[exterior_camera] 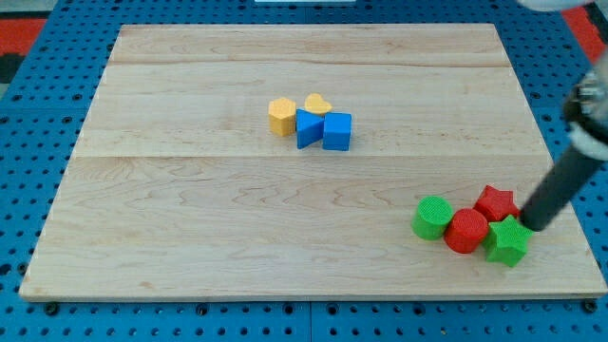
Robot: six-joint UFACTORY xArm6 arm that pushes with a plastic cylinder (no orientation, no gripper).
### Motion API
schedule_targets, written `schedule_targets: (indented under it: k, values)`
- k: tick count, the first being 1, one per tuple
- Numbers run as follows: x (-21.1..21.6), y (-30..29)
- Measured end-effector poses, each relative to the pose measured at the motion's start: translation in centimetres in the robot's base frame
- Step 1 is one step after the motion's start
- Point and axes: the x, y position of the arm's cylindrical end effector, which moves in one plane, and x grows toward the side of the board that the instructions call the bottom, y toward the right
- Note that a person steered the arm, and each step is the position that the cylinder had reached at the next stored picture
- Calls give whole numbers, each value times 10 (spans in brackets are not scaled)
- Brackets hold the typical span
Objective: Slide the red star towards the center left
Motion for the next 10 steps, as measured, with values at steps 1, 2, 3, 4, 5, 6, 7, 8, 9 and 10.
schedule_targets:
  k: [1, 2, 3, 4, 5, 6, 7, 8, 9, 10]
  values:
    - [-26, -54]
    - [-64, -120]
    - [-79, -161]
    - [-85, -203]
    - [-85, -255]
    - [-66, -255]
    - [-65, -273]
    - [-68, -317]
    - [-103, -333]
    - [-76, -338]
